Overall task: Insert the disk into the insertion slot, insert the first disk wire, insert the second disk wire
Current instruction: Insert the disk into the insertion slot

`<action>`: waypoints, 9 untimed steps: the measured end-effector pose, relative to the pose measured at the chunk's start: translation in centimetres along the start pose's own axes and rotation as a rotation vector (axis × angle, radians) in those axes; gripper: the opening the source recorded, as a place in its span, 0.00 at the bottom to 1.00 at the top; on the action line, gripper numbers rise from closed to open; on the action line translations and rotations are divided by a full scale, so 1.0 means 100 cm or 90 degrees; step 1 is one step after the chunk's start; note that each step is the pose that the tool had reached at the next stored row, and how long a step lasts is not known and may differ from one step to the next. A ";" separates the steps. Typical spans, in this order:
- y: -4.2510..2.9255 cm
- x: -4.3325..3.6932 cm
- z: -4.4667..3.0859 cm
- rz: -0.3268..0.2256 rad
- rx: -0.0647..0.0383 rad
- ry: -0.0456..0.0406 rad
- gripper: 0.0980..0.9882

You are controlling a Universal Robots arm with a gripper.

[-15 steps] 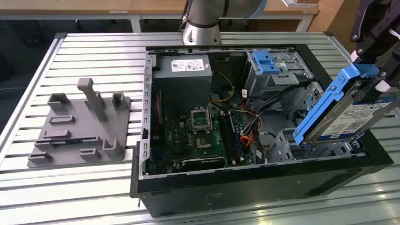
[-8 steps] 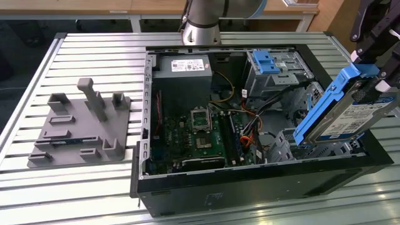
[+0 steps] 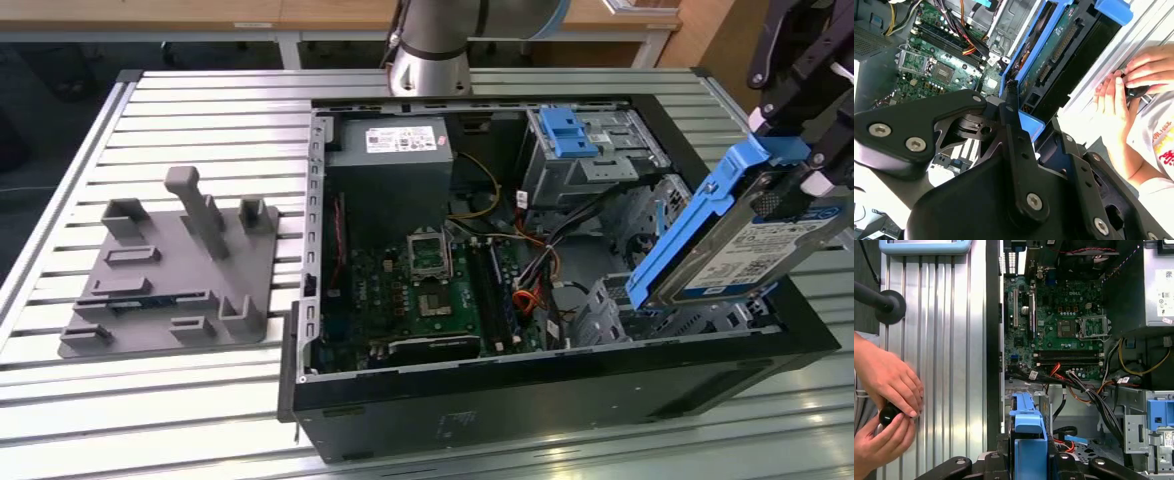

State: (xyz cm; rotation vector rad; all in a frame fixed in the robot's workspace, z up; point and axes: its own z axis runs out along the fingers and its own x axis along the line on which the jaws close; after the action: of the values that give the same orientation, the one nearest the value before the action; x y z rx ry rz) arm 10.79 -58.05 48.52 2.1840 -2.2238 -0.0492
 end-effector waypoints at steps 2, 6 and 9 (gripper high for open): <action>0.0000 0.0007 -0.0001 0.000 0.000 -0.0094 0.30; -0.0001 0.0026 0.0000 -0.001 -0.001 -0.0298 0.30; -0.0001 0.0041 -0.0001 -0.002 -0.001 -0.0456 0.30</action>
State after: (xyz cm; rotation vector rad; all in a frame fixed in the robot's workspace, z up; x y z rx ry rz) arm 10.80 -58.47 48.52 2.2193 -2.2564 -0.1309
